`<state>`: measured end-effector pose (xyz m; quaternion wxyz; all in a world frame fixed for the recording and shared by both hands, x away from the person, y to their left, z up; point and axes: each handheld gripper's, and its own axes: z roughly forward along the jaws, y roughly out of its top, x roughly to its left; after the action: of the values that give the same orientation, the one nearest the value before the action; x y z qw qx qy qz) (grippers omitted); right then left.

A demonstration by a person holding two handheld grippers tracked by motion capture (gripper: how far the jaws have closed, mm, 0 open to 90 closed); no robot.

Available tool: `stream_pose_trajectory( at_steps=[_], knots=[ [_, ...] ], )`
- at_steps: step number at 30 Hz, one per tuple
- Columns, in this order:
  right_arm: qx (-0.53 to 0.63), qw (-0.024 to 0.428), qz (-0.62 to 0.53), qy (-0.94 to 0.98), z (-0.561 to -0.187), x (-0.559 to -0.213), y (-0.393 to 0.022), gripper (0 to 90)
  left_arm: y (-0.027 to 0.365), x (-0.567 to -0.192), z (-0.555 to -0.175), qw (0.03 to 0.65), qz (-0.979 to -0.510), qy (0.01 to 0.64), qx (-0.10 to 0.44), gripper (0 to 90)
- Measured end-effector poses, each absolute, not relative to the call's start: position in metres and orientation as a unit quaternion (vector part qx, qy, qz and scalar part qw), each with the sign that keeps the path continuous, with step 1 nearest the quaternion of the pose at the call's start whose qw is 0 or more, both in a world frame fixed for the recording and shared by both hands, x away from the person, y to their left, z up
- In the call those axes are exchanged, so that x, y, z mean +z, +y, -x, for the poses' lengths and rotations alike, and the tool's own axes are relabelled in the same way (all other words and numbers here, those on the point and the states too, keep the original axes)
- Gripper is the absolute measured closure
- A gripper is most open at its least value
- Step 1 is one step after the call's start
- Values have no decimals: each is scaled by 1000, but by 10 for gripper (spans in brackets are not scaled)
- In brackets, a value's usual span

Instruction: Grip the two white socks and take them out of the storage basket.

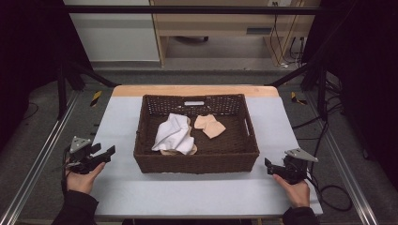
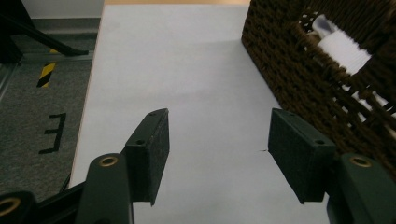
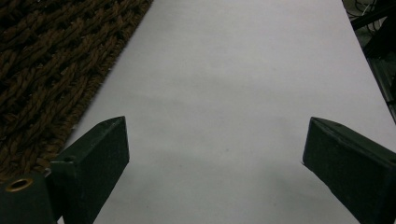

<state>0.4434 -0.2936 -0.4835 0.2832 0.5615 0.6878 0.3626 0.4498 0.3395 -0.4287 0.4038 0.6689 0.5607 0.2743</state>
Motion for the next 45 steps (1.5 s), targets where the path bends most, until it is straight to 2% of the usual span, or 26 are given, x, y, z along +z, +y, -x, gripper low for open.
stream_pose_trajectory(
  at_steps=[24,45],
  knots=[
    [367,273,-560,690,-439,-485,-295,76,315,-357,-441,493,-630,520,299,379],
    [368,269,-558,693,-439,-485,-294,84,251,-323,-477,504,-657,475,299,373]
  ],
)
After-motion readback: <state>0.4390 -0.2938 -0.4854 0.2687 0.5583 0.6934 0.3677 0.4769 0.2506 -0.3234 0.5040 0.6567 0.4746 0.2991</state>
